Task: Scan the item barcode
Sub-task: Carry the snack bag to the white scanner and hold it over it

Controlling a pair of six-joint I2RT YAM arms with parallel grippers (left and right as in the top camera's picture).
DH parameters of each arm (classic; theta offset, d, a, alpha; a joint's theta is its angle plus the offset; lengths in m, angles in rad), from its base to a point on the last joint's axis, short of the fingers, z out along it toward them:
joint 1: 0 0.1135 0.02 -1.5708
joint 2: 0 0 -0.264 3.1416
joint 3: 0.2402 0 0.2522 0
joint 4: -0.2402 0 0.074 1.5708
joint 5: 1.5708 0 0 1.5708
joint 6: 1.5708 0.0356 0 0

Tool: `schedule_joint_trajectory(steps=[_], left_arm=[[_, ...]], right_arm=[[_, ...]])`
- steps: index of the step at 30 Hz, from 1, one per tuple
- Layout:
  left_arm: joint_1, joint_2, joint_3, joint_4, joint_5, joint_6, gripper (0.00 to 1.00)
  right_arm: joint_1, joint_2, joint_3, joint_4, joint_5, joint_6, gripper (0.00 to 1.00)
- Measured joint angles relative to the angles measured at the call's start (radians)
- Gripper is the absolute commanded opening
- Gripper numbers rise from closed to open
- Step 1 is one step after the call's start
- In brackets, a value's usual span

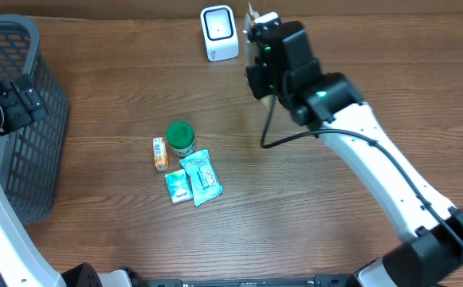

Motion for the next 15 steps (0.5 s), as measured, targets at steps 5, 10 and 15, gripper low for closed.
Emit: schedule_joint_trajectory(steps=[5, 10, 15], left_arm=[[0.0, 0.0, 0.0, 0.0, 0.0, 0.0, 0.99], [0.0, 0.0, 0.0, 0.0, 0.0, 0.0, 1.0], [0.0, 0.0, 0.0, -0.001, 0.0, 0.0, 0.99]], right_arm=[[0.031, 0.098, 0.0, 0.15, 0.175, -0.151, 0.04], [0.029, 0.181, 0.0, 0.312, 0.276, -0.319, 0.04], [0.029, 0.248, 0.0, 0.517, 0.351, -0.457, 0.04]])
